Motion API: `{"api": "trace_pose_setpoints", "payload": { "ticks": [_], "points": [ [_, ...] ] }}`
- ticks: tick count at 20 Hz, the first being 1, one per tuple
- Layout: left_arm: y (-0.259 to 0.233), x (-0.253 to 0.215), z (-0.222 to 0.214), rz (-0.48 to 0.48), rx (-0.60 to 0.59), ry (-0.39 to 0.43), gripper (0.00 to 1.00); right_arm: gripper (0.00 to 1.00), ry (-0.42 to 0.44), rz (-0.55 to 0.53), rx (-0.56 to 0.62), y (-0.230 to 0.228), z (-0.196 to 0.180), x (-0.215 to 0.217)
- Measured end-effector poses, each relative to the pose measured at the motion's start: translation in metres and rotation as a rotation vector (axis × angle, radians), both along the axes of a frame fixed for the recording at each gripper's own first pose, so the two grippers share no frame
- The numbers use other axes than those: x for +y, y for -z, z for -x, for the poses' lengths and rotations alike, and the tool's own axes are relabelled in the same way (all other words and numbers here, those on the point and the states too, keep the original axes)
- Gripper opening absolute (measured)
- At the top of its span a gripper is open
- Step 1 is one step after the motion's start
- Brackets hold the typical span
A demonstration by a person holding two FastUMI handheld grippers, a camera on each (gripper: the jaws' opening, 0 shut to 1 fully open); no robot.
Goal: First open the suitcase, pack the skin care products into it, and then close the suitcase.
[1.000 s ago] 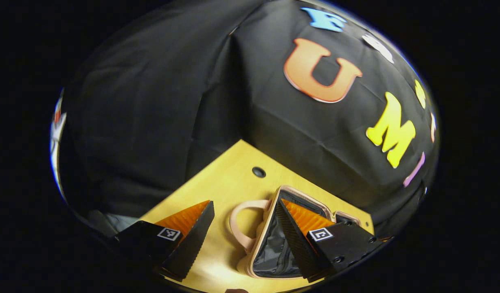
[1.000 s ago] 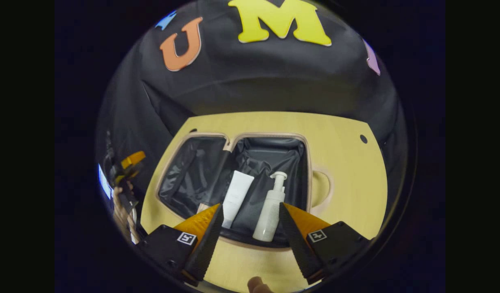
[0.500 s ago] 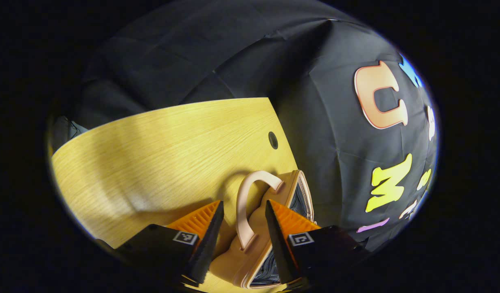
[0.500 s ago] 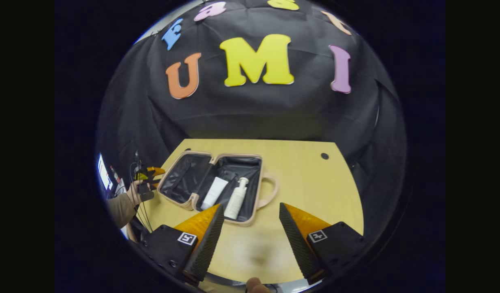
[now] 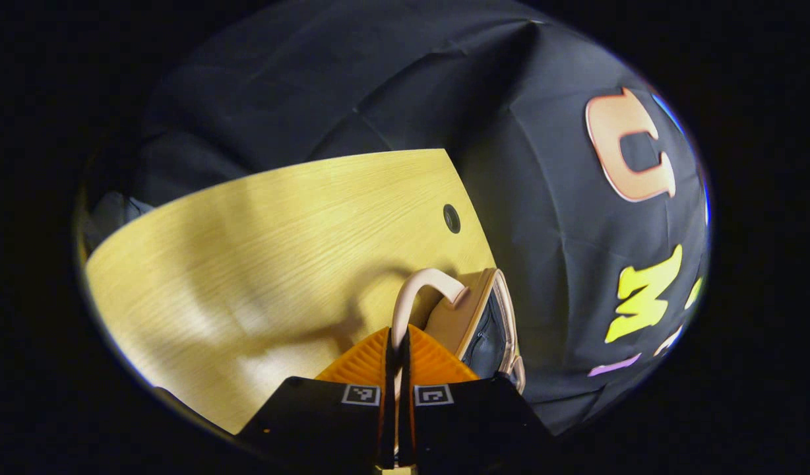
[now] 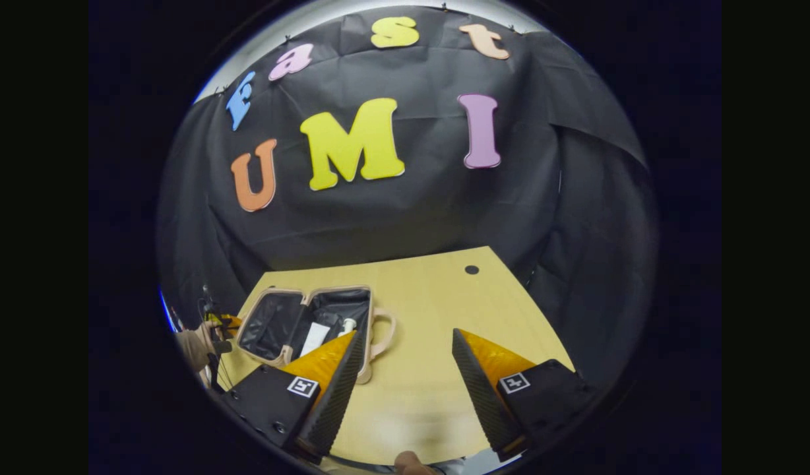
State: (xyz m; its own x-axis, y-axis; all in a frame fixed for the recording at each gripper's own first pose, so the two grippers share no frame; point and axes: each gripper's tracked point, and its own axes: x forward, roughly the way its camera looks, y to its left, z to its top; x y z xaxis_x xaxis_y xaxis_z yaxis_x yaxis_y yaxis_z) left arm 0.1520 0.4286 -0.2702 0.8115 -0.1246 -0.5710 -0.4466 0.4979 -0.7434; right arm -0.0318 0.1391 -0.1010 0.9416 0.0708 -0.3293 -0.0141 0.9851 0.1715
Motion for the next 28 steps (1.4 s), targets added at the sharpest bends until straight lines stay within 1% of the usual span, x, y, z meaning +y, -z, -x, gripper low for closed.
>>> {"api": "trace_pose_setpoints", "payload": {
  "ticks": [2,3,4,5,6,7,9,10,11,14,16,19,21,22,23,24,25,26,28],
  "points": [
    [-0.038,-0.002,-0.005,-0.112,-0.031,0.023,0.04,0.81,0.009,-0.007,-0.022,-0.002,-0.001,-0.011],
    [-0.06,-0.005,-0.007,-0.169,-0.052,0.04,0.03,0.77,0.015,-0.006,-0.027,-0.001,-0.001,-0.018],
    [-0.079,-0.01,-0.007,-0.236,-0.071,0.055,0.03,0.77,0.012,-0.01,-0.037,-0.002,-0.002,-0.023],
    [-0.1,-0.016,-0.009,-0.3,-0.09,0.069,0.03,0.81,0.006,-0.012,-0.042,-0.004,-0.002,-0.028],
    [-0.12,-0.025,-0.012,-0.363,-0.113,0.081,0.03,0.77,0.001,-0.012,-0.05,-0.005,-0.003,-0.036],
    [-0.14,-0.036,-0.014,-0.421,-0.132,0.097,0.03,0.77,-0.006,-0.01,-0.059,-0.006,-0.004,-0.044],
    [-0.175,-0.064,-0.015,-0.539,-0.166,0.129,0.03,0.77,-0.022,0.0,-0.079,-0.011,-0.005,-0.063],
    [-0.189,-0.081,-0.016,-0.583,-0.182,0.138,0.03,0.77,-0.028,0.007,-0.09,-0.013,-0.007,-0.074],
    [-0.207,-0.098,-0.016,-0.618,-0.204,0.141,0.03,0.8,-0.039,0.012,-0.099,-0.016,-0.009,-0.085],
    [-0.237,-0.156,-0.007,-0.722,-0.239,0.15,0.03,0.81,-0.079,0.008,-0.098,-0.016,-0.019,-0.12],
    [-0.248,-0.193,-0.002,-0.794,-0.252,0.169,0.03,0.81,-0.102,0.004,-0.09,-0.014,-0.024,-0.144],
    [-0.252,-0.254,0.005,-0.847,-0.26,0.191,0.03,0.8,-0.12,0.019,-0.094,-0.012,-0.029,-0.181],
    [-0.242,-0.299,0.012,-0.865,-0.242,0.192,0.03,0.81,-0.132,0.042,-0.104,-0.014,-0.027,-0.203],
    [-0.238,-0.32,0.01,-0.868,-0.244,0.205,0.03,0.77,-0.147,0.046,-0.113,-0.015,-0.024,-0.21],
    [-0.231,-0.347,0.01,-0.87,-0.247,0.224,0.03,0.81,-0.16,0.054,-0.12,-0.014,-0.023,-0.217],
    [-0.22,-0.37,0.008,-0.874,-0.241,0.243,0.03,0.77,-0.165,0.07,-0.125,-0.011,-0.02,-0.226],
    [-0.208,-0.391,0.003,-0.887,-0.223,0.265,0.03,0.81,-0.166,0.08,-0.131,-0.009,-0.018,-0.236],
    [-0.197,-0.407,0.003,-0.911,-0.204,0.274,0.03,0.81,-0.17,0.076,-0.128,-0.007,-0.014,-0.244],
    [-0.178,-0.431,-0.003,-0.992,-0.173,0.283,0.04,0.81,-0.174,0.054,-0.099,0.006,-0.004,-0.258]
  ]
}}
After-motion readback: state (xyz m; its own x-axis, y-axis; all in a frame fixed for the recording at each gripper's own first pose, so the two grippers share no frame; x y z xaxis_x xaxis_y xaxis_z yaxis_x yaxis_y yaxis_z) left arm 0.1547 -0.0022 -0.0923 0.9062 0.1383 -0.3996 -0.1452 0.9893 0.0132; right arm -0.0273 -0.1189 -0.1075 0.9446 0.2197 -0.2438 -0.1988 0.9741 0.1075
